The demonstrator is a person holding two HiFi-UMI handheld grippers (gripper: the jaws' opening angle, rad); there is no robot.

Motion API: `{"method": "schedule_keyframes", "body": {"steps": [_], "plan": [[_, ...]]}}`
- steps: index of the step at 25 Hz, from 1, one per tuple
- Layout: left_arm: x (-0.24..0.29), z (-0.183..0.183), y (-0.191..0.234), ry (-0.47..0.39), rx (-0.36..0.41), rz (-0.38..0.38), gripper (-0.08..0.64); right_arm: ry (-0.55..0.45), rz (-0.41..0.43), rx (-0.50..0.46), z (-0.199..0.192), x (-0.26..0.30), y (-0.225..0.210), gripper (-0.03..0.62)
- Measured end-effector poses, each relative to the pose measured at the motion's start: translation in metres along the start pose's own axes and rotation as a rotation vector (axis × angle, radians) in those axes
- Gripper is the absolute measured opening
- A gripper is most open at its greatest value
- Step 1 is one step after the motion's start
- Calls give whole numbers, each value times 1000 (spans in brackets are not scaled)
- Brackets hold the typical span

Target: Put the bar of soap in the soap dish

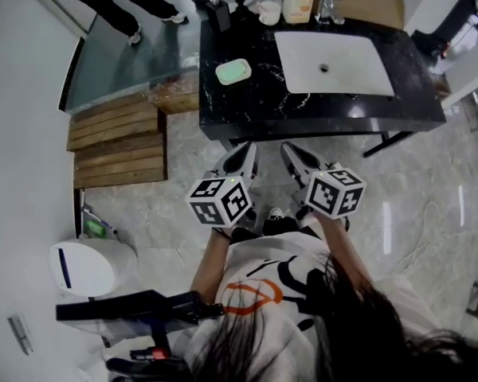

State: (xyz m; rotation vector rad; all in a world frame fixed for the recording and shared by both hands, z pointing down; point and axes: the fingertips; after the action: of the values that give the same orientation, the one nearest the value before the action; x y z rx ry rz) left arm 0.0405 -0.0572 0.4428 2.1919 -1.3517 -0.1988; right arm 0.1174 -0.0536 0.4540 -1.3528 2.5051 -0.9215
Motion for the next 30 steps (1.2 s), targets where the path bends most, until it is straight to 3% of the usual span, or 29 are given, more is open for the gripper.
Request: {"method": "schedule_keyframes", "body": {"steps": [18, 30], "plan": [[-81, 1, 32, 34, -1, -23, 2, 0, -32, 31, -54, -7, 65, 9], [-88, -6, 27, 33, -2, -56, 2, -9, -61, 2, -60, -21, 67, 9]]}}
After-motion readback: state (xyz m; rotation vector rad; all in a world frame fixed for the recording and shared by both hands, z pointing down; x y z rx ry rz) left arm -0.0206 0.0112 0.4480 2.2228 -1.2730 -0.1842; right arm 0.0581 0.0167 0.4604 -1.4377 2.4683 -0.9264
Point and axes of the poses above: the fingertips, and each gripper's own axes: x forward along the fingers, y to its left, z out of its top, and after that the axes turned 9 degrees about -y, right-handed
